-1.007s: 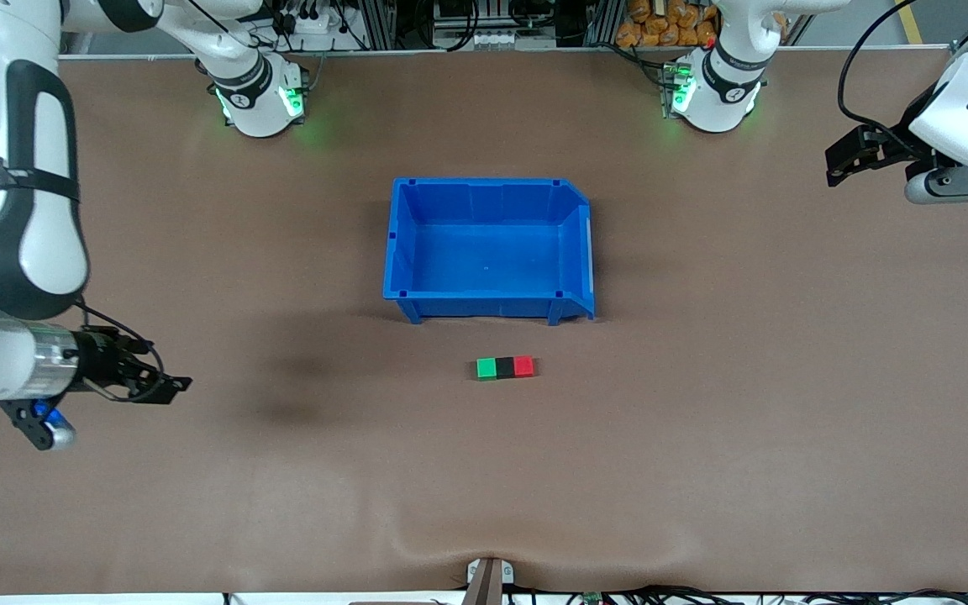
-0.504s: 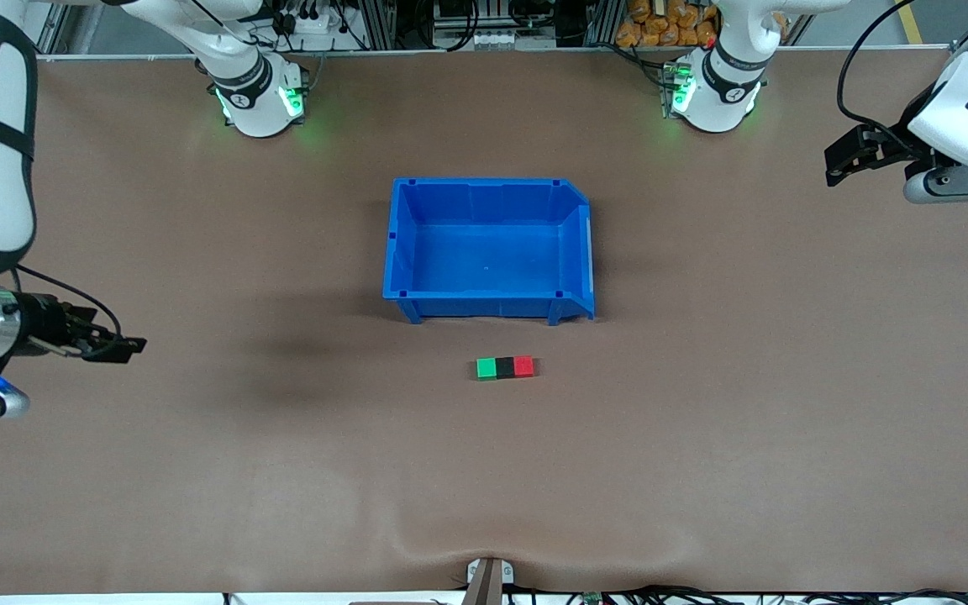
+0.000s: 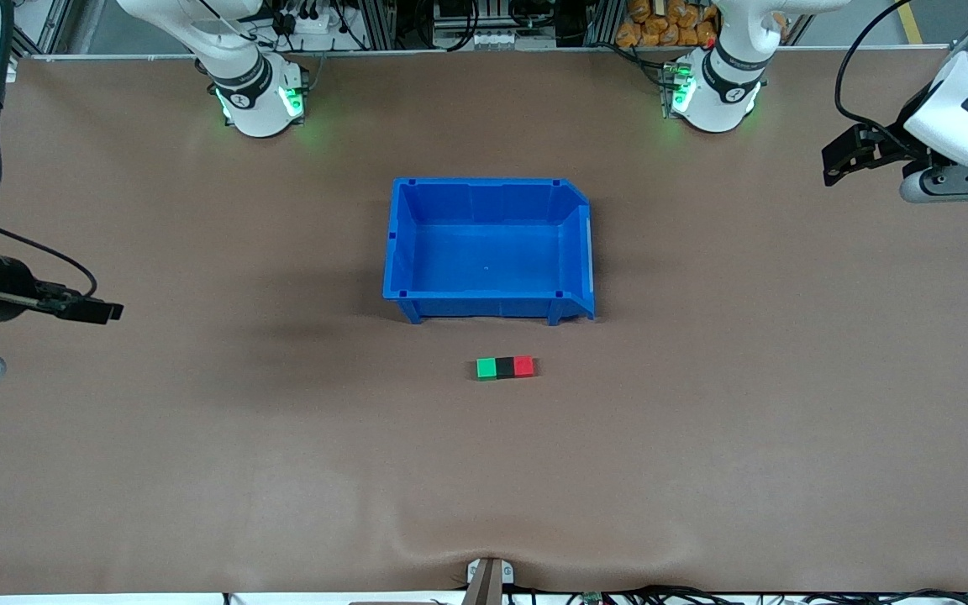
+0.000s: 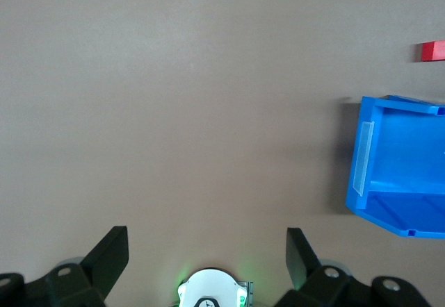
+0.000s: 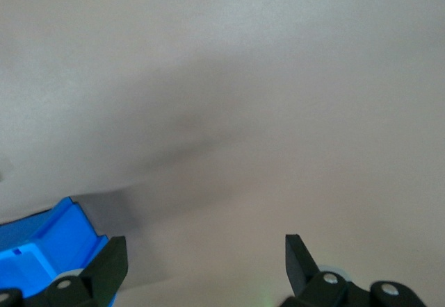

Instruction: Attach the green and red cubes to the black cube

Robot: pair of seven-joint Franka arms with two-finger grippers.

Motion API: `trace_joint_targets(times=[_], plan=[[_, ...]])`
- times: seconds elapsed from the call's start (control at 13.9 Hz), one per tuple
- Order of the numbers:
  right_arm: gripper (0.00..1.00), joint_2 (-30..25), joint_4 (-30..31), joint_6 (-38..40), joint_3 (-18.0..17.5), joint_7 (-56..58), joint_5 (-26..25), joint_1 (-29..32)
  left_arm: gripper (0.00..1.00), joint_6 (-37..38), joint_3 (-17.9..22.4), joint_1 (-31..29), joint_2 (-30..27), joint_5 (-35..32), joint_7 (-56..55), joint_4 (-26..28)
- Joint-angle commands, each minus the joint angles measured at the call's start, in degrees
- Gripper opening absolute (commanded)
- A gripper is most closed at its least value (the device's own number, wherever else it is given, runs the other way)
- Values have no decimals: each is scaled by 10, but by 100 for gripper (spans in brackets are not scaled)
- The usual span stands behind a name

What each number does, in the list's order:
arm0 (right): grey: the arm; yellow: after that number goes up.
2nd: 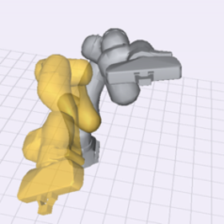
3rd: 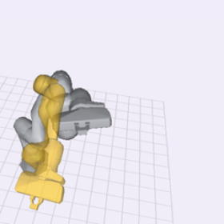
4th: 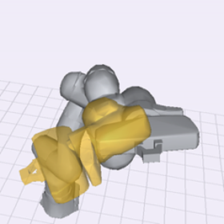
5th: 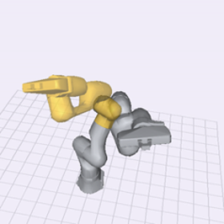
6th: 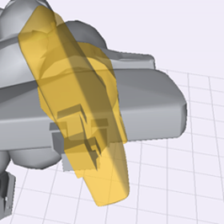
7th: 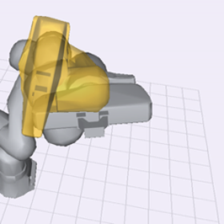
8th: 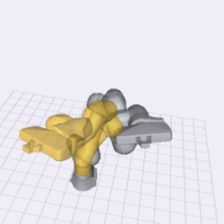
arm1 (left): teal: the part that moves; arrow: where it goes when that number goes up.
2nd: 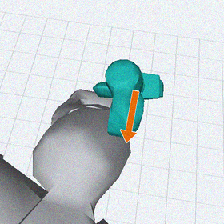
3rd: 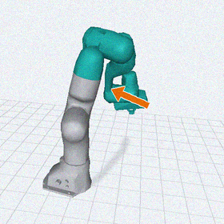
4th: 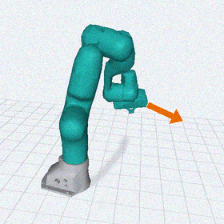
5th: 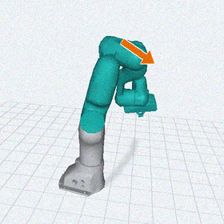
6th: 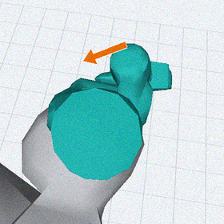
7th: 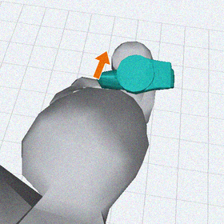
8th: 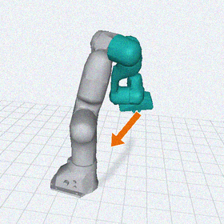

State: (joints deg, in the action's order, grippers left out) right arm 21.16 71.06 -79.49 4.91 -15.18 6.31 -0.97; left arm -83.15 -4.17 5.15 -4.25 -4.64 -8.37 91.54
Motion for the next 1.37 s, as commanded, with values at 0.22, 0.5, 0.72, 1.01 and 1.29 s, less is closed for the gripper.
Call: trace_joint_targets(times=[0.22,0.5,0.72,1.01,1.29], plan=[[100,-113,94,-10,-7,85,-26,5,100,8,2,-1,5,-6,-1,-13],[100,-170,144,-18,-7,92,-39,4,100,8,2,-1,5,-4,-2,-13],[100,-241,225,-61,-10,98,-55,-1,100,8,3,-1,5,-4,-2,-13],[100,-278,260,-77,-13,104,-71,-4,100,7,3,-1,5,-4,-2,-13],[100,-278,250,-75,-16,117,-71,-5,100,6,2,-1,5,-3,-2,-15]])
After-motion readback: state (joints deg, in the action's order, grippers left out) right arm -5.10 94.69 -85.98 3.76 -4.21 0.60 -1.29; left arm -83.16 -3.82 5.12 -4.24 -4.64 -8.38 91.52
